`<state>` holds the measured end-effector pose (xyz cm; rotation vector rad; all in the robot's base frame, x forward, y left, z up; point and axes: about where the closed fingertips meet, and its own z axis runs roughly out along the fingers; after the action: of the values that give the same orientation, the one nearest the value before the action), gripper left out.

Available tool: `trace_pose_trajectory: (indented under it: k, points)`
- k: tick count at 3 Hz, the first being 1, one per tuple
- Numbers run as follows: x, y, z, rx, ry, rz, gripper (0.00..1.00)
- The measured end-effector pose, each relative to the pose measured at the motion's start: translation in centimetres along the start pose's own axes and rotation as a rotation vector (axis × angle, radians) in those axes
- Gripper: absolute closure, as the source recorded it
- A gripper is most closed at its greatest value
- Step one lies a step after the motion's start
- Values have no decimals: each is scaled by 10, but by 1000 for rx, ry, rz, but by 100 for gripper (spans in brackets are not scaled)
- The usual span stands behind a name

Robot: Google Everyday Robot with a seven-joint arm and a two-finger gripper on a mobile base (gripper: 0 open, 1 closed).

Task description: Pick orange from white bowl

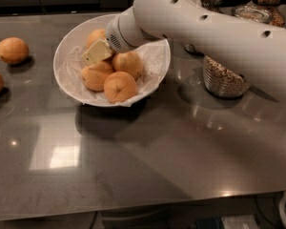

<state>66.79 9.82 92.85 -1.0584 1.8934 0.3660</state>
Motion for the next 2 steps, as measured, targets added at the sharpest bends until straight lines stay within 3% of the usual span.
trace_pose_trajectory:
  k: [2]
  points:
    - [9,-9,7,31,22,-5,15]
